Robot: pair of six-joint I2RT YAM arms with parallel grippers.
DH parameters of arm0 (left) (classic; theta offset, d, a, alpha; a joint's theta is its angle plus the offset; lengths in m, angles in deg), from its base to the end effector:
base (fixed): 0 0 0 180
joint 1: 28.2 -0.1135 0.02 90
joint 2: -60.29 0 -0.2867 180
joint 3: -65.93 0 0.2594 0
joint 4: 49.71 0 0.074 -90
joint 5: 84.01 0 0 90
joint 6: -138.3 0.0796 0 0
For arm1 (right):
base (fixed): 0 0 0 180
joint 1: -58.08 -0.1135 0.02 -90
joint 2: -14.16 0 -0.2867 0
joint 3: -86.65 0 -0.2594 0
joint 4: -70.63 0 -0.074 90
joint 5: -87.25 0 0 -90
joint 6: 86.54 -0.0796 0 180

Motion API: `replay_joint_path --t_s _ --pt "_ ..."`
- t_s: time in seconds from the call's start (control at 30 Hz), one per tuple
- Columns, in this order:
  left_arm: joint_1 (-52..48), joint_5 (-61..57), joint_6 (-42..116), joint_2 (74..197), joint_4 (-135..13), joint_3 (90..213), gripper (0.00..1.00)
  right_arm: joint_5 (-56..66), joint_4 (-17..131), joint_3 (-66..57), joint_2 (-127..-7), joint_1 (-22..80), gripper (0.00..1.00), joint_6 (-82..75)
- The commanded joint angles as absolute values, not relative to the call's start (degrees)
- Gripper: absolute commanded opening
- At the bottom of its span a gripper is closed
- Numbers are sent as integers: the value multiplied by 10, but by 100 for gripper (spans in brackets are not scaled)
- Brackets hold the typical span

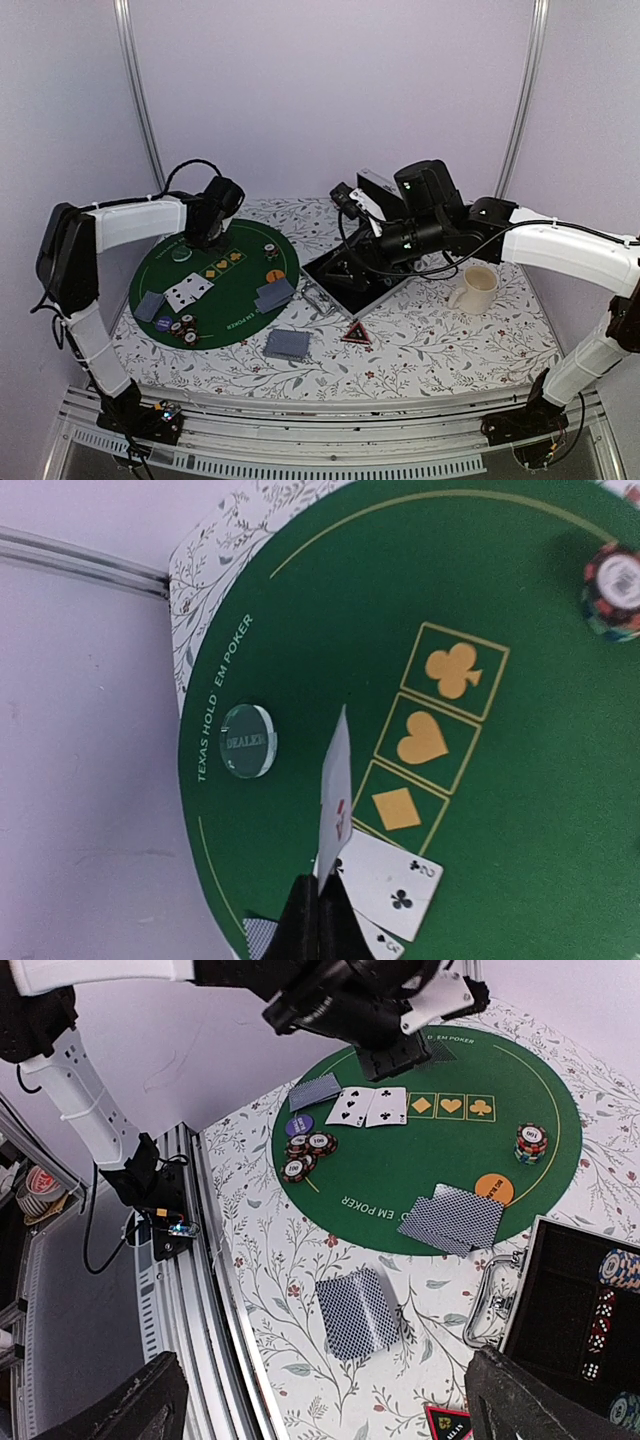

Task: Distribute texas hold em gaming equipment
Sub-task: Flop the poker card into the community card area.

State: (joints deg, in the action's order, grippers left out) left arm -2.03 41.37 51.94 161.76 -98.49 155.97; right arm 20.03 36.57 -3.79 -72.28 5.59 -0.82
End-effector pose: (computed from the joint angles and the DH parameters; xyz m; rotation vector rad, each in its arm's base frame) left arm 0.3796 -0.1352 0.2225 0.4288 2.4180 0.6383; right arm 0.2116 0.3263 0.3380 -1.1361 1.9199 0.9897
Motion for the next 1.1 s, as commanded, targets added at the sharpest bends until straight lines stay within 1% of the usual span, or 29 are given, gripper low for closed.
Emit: replay_joint_path --t_s 0.0,0.2,0.4,0.8,1.07 --pt "-30 554 584 1687 -949 1589 0 195 377 -51 -698 55 99 -13" --pt "-29 583 632 1767 -909 1596 0 194 379 -61 -692 56 99 -14" --pt "-19 531 652 1772 -864 1558 0 200 384 -63 -693 56 99 -17" --pt "0 450 588 1795 -925 1551 0 203 386 -62 -694 55 99 -19" --pt "0 444 556 1818 -967 1551 0 204 385 -62 -692 55 99 -18"
